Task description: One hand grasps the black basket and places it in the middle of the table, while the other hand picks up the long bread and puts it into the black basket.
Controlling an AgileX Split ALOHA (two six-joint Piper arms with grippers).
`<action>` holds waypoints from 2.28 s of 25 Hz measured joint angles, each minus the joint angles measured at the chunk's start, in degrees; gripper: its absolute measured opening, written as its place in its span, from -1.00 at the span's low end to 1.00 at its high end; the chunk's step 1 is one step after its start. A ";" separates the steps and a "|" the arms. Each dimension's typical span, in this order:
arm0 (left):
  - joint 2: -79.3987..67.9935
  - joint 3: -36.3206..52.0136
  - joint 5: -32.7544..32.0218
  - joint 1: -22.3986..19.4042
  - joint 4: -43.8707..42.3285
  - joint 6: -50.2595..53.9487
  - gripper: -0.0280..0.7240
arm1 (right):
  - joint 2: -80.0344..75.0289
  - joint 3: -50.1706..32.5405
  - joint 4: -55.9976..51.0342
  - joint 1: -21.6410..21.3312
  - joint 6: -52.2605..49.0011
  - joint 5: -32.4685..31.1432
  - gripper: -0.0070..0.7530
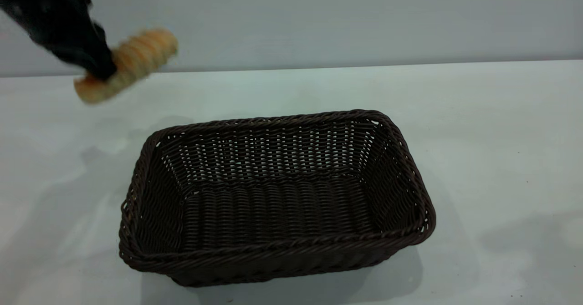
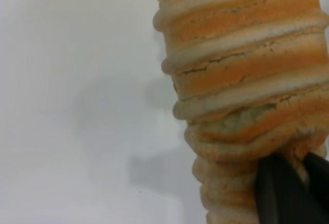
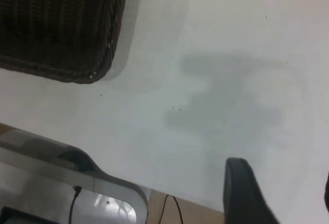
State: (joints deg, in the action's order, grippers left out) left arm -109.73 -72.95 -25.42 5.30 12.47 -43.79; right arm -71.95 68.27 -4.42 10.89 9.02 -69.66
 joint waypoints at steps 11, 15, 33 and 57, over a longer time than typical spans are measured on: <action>4.55 0.11 -12.70 14.32 1.76 -0.07 -0.78 | 0.00 0.00 0.00 0.00 -0.05 0.52 0.08; 2.78 0.11 -13.19 18.88 5.30 0.65 -0.78 | 0.00 0.00 0.00 0.00 -0.05 0.52 0.08; 1.15 0.11 -11.77 22.10 13.69 3.81 0.49 | 0.00 0.00 -0.05 0.00 -0.05 0.39 0.08; 41.58 3.56 -36.38 21.64 -27.06 46.62 0.57 | 10.05 -0.09 -0.24 0.00 -1.33 -1.41 0.08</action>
State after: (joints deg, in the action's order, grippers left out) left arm -68.15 -69.39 -61.80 26.94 -14.58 2.83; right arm -61.89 68.18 -4.66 10.89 7.69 -71.08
